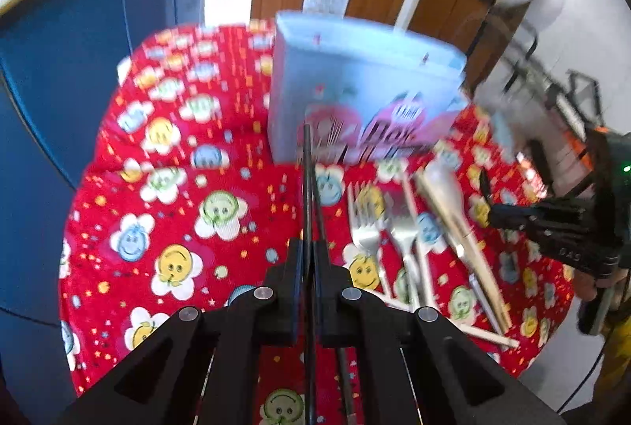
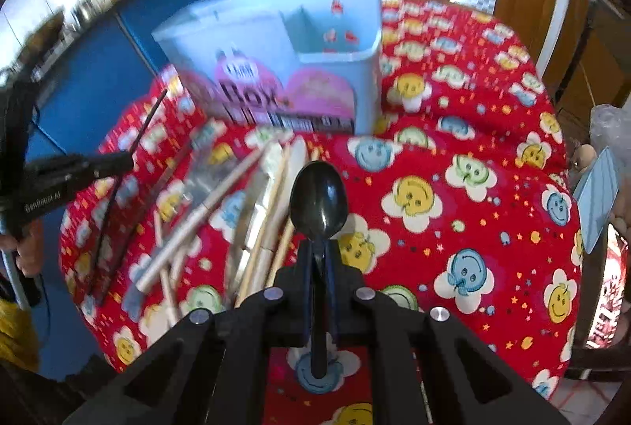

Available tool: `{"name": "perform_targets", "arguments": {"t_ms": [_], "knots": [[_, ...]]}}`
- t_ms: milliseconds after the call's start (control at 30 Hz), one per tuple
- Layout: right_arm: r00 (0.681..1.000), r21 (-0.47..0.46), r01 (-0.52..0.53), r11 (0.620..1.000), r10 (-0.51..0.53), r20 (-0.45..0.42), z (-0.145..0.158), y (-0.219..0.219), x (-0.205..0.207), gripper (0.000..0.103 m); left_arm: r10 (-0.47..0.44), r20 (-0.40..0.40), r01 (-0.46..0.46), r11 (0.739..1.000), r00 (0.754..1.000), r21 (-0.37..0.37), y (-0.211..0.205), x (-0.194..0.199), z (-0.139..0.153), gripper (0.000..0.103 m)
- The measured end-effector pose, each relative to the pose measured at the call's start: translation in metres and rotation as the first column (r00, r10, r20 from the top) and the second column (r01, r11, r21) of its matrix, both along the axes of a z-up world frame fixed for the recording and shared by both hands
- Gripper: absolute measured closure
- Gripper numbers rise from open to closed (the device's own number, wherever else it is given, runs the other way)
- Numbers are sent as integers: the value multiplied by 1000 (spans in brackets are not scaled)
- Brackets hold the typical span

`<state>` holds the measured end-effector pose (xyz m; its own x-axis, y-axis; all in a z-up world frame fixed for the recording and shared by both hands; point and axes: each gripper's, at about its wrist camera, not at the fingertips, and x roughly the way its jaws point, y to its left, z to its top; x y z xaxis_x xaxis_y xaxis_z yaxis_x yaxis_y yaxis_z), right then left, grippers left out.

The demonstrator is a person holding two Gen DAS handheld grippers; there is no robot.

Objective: Organize utensils
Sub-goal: 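Lift the black spoon with the right gripper while the left lifts the chopsticks over the box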

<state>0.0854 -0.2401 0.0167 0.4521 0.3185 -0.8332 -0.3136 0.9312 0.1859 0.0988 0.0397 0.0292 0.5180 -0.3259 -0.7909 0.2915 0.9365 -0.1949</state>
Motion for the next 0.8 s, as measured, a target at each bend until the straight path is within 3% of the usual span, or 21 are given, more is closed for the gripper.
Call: {"name": "perform_targets", "arguments": {"t_ms": [233,433,800], "knots": [[975,104,39,994,-61,214,30,2,-16,95,72,194,-54,994,978,-96,-4,-10,37,98],[932,134,58,989,-102,349,57,4,-12,95,125,392,-59,983,911,-175,-6,-14,90,98],[875,191,76,979,-158,458,84,6,10,95,201,544,-86,969,815,-230,-19,29,169,98]]}}
